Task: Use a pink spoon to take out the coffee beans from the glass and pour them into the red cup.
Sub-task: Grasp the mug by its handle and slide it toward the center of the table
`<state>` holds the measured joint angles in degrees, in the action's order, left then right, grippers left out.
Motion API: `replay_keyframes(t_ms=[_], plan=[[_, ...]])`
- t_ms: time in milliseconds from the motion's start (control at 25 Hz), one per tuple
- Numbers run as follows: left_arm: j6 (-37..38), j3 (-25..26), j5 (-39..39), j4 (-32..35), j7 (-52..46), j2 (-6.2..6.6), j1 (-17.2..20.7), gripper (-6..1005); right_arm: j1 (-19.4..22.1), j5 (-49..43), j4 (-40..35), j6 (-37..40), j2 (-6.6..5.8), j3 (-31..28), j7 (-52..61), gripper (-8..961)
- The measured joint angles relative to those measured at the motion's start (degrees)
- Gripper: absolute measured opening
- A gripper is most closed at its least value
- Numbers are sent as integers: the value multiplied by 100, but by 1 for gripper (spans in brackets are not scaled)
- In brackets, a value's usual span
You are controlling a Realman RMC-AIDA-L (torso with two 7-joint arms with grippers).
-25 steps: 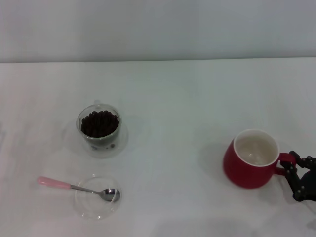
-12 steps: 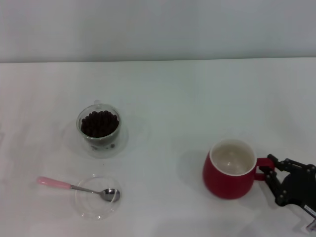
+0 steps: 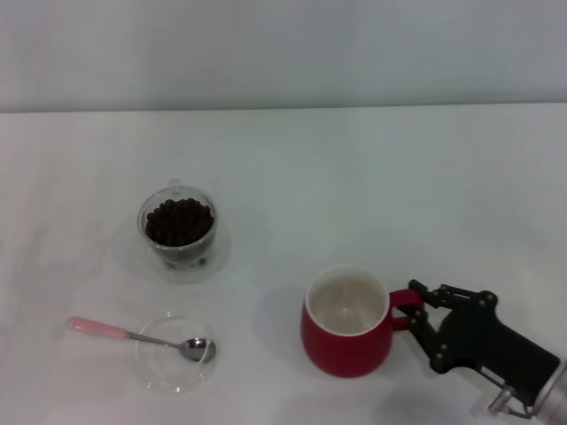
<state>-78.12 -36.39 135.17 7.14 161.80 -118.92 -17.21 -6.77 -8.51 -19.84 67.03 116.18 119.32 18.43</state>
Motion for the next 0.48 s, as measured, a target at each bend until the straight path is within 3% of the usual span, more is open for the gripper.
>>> replay_keyframes(t_ms=[480], plan=[[-70,1,0,-1,0,0,112,741,-35,-26,-106,-160,-2,220,-20,197]])
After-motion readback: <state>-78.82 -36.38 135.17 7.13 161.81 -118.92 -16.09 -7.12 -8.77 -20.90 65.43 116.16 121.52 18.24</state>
